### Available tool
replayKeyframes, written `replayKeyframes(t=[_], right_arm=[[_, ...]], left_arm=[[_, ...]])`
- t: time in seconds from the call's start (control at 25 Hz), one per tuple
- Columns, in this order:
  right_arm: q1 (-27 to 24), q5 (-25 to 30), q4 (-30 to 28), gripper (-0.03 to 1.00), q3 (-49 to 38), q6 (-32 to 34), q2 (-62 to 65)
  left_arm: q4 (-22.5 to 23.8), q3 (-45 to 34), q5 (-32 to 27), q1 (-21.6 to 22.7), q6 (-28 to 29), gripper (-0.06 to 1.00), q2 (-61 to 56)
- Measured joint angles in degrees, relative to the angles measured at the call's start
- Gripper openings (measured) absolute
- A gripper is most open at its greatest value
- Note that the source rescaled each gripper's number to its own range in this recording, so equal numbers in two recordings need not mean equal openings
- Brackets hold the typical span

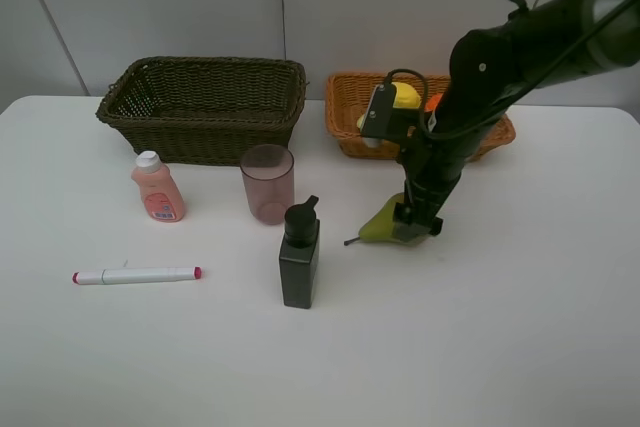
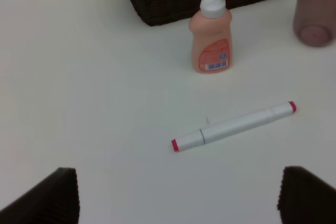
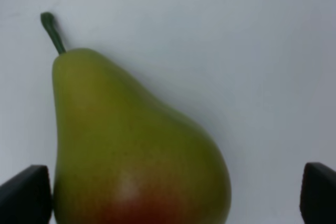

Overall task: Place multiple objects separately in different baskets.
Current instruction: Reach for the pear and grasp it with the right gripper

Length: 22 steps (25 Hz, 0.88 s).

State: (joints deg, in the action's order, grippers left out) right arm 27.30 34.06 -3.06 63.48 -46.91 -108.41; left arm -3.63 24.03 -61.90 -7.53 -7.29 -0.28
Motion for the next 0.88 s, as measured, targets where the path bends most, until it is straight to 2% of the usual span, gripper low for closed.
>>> replayKeyframes(t=[0.88], right_arm=[[0.0, -1.52, 1.97, 1.0, 0.0, 0.0, -4.99]], left_arm=[[0.0, 0.0, 0.0, 0.0, 0.0, 1.0, 0.0]])
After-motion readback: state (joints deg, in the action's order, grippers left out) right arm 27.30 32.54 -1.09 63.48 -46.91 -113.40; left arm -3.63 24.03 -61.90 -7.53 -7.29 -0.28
